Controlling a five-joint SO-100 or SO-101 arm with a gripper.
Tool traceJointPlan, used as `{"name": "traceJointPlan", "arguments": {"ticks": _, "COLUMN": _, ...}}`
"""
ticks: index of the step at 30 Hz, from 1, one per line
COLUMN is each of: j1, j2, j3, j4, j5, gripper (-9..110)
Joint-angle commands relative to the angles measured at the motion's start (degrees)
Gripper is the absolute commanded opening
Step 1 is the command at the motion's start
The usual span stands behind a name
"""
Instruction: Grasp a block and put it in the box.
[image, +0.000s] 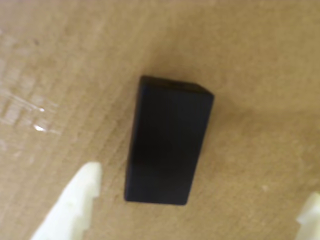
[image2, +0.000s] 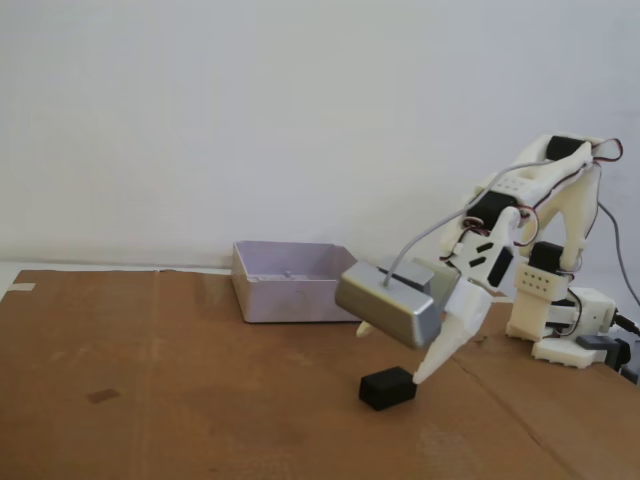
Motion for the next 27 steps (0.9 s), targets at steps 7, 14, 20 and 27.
{"name": "traceJointPlan", "arguments": {"ticks": 7, "j1": -0.7, "j2": -1.1, "j3": -7.2, "j4": -3.1, "j5": 0.3, "gripper": 48}}
{"name": "traceJointPlan", "arguments": {"ticks": 14, "j1": -0.8, "j2": -5.2, "j3": -11.8, "j4": -2.5, "j5": 0.6, "gripper": 48}}
{"name": "traceJointPlan", "arguments": {"ticks": 20, "j1": -0.8, "j2": -6.6, "j3": -11.6, "j4": -2.6, "j5": 1.4, "gripper": 48}}
{"name": "traceJointPlan", "arguments": {"ticks": 27, "j1": -0.7, "j2": -8.9, "j3": -11.2, "j4": -2.5, "j5": 1.4, "gripper": 48}}
